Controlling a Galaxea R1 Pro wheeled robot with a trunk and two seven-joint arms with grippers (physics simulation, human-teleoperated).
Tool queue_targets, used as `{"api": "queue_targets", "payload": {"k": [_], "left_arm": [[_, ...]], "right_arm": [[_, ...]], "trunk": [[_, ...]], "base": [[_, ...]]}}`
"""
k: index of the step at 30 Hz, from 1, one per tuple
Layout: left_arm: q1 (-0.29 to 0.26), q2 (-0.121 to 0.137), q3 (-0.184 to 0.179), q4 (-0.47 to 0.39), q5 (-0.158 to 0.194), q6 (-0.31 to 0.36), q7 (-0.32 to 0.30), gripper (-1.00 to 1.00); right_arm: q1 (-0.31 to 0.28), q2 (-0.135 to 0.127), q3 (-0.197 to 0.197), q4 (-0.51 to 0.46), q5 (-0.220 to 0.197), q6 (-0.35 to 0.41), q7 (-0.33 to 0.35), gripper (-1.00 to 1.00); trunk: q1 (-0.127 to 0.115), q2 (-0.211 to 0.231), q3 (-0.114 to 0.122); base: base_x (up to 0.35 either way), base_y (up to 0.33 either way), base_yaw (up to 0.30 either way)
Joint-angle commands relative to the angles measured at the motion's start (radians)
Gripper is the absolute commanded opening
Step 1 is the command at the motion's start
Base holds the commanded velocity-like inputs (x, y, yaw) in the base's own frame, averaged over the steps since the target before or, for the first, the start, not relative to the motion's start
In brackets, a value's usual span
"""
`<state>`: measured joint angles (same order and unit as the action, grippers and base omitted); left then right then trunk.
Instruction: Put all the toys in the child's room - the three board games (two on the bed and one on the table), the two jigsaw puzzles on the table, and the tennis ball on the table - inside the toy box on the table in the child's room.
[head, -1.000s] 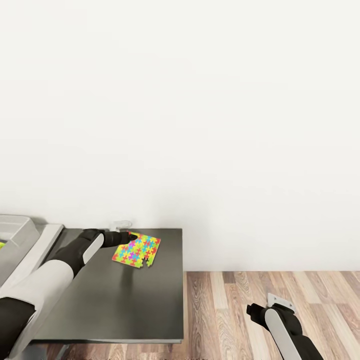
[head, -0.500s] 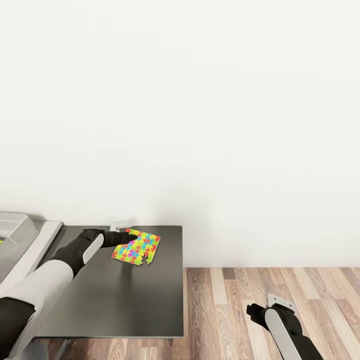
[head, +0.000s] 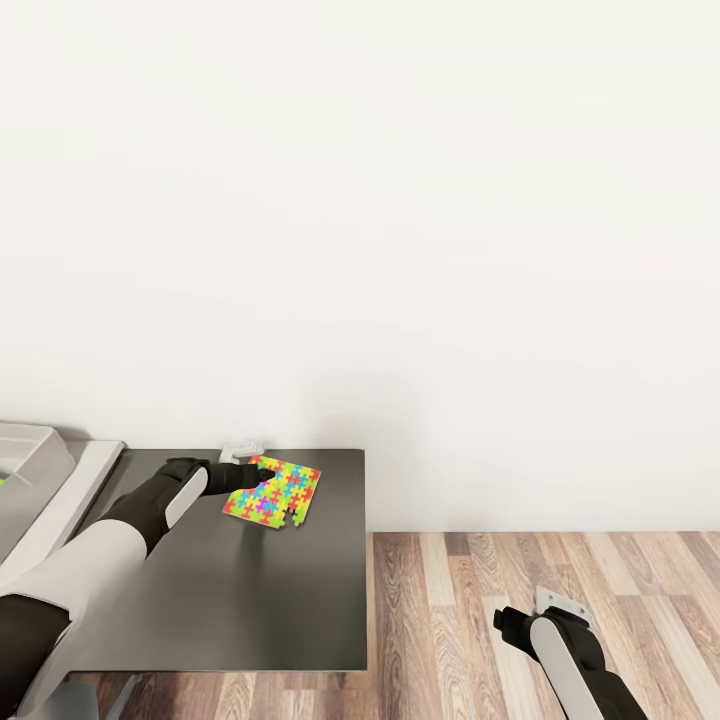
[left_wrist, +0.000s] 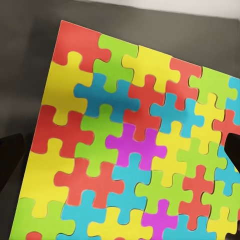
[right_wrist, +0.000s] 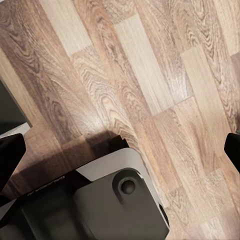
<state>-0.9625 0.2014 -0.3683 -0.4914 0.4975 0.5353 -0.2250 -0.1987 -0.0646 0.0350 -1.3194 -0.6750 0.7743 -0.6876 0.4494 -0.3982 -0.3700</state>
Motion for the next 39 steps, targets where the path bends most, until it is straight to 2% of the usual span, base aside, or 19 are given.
{"api": "queue_targets", "payload": {"k": [1, 13, 26, 39], "left_arm": [[-0.001, 0.001, -0.004, -0.001, 0.003, 0.003, -0.001, 1.0], [-0.001, 0.006, -0.004, -0.001, 0.003, 0.003, -0.002, 1.0], [-0.001, 0.006, -0.006, -0.001, 0.003, 0.003, -0.002, 1.0], [-0.001, 0.006, -0.007, -0.001, 0.003, 0.002, -0.001, 1.0]], "right_arm": [[-0.001, -0.001, 0.002, -0.001, -0.009, 0.002, -0.01, 1.0], [-0.001, -0.001, 0.002, -0.001, -0.009, 0.002, -0.01, 1.0], [-0.001, -0.001, 0.002, -0.001, -0.01, 0.005, -0.01, 1.0], [-0.001, -0.002, 0.002, -0.001, -0.009, 0.005, -0.01, 1.0]], "trunk": [[0.001, -0.002, -0.002], [0.001, -0.002, -0.002], [0.001, -0.002, -0.018], [0.001, -0.002, -0.02]], "base": [[0.0, 0.0, 0.0], [0.0, 0.0, 0.0], [0.0, 0.0, 0.0], [0.0, 0.0, 0.0]]}}
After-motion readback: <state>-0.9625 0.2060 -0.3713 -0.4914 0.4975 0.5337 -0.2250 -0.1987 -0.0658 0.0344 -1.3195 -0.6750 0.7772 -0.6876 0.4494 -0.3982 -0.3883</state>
